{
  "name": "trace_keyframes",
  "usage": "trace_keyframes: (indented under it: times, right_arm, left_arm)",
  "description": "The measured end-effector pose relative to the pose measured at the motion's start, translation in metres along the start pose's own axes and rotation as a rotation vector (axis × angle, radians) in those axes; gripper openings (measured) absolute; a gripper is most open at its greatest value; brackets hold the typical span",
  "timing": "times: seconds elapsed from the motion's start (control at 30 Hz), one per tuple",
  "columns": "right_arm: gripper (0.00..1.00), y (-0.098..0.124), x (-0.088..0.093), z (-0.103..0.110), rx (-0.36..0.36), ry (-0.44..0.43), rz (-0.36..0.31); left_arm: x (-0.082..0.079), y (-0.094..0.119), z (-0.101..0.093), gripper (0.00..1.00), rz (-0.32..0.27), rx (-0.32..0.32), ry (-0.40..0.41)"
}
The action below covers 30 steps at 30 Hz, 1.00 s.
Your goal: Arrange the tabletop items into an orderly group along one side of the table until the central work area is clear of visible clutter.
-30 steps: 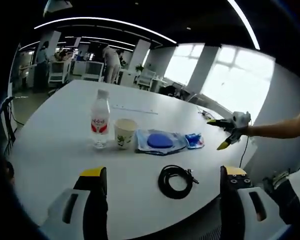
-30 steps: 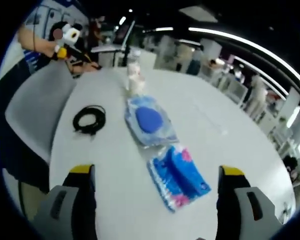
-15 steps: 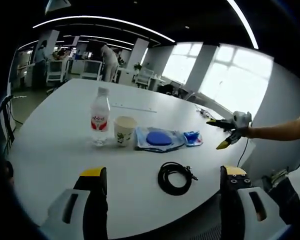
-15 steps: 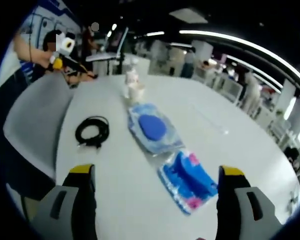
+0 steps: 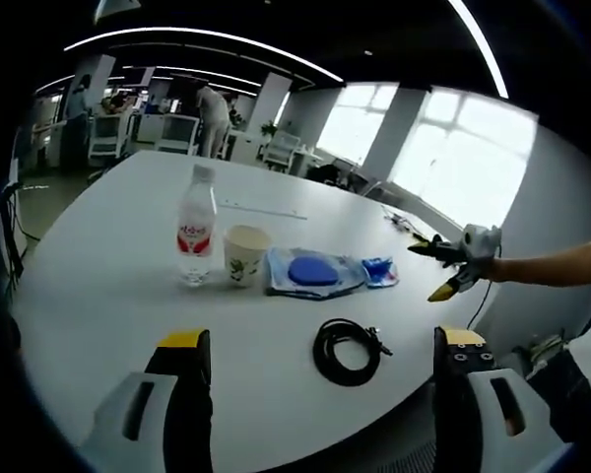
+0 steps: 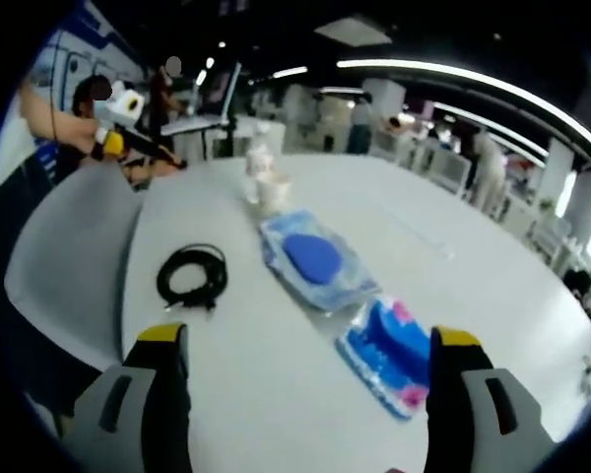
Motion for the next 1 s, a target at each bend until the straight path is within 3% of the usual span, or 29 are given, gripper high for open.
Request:
trace_keyframes:
  times: [0.27,0.4,0.67,1.0]
  right_arm:
    - [1.0,-0.011,-0.004,0.022,-0.012,-0.024,-0.014]
    - [0.99,-0.016,0.004,0.024,-0.025,-0.036,-0.013]
    - [0.99,-0.019,0.001,0.029,0.004,-0.067,-0.034]
    - [0.99,-0.041,0.01,0.081,-0.044,-0.13,-0.023]
  left_arm:
    - [0.002,-0.002,0.005,0.93,0.002,0.001,0.013]
    - [-0.002,0.0,0.005,0.94,-0.007,-0.004,0.021]
    - [-0.004,0.003,0.01,0.93,-0.003,-0.011,0.009]
    - [0.003,0.005,0.007,0.93,0.003,-0.013,0.026]
Point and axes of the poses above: the point that each gripper's makers call its tool centre point, and the gripper's own axes: y roughly backward along the fingers, z roughly to its left, x roughly out of its underside, the point moved 3 cm from there along y, roughly backward along the fingers, and after that the axes turned 15 degrees about -z, right-handed, at the moved point
